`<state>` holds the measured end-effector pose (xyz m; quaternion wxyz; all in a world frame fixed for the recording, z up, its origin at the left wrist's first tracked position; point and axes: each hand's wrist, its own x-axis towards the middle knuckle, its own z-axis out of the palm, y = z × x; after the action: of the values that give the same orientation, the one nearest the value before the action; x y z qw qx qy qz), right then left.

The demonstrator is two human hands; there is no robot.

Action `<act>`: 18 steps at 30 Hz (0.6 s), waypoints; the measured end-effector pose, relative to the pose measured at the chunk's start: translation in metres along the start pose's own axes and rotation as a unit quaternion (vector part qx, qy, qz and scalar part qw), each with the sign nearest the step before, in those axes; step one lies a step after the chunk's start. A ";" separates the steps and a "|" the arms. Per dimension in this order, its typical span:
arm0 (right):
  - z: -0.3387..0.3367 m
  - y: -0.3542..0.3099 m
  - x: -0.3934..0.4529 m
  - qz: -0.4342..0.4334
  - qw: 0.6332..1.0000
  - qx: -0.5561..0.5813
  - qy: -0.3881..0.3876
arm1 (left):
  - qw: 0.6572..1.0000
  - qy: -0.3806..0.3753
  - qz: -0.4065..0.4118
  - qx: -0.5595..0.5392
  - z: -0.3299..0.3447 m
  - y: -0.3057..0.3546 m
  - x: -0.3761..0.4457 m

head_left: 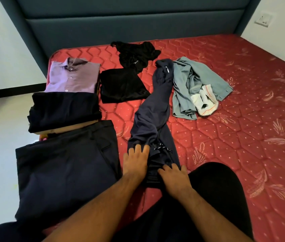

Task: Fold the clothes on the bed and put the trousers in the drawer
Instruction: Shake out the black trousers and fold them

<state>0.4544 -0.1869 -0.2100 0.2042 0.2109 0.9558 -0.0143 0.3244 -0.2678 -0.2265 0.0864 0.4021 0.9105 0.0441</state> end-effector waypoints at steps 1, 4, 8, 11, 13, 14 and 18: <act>-0.002 0.003 0.000 -0.009 1.000 0.016 -0.011 | 0.999 0.002 -0.021 -0.051 0.001 -0.002 0.002; -0.006 0.016 0.001 -0.013 0.989 0.140 -0.046 | 0.923 0.066 -0.161 -0.343 -0.005 -0.017 0.009; -0.007 0.015 0.004 0.014 0.973 0.229 0.010 | 0.770 0.141 -0.265 -0.563 -0.017 -0.038 0.004; -0.012 -0.004 0.016 0.000 0.969 0.244 0.050 | 0.646 0.055 -0.254 -0.717 -0.021 -0.036 -0.004; -0.019 -0.014 0.029 -0.038 0.926 0.370 0.058 | 0.624 0.040 -0.217 -0.749 -0.024 -0.032 -0.007; -0.020 -0.016 0.035 -0.059 0.890 0.449 0.058 | 0.626 0.046 -0.189 -0.755 -0.026 -0.031 -0.008; -0.025 -0.013 0.046 -0.055 0.809 0.575 0.107 | 0.692 0.009 -0.057 -0.720 -0.022 -0.027 -0.018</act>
<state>0.4011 -0.1777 -0.2060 -0.0594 0.2367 0.7985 -0.5502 0.3122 -0.2998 -0.2069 0.3434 0.1635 0.6218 0.6846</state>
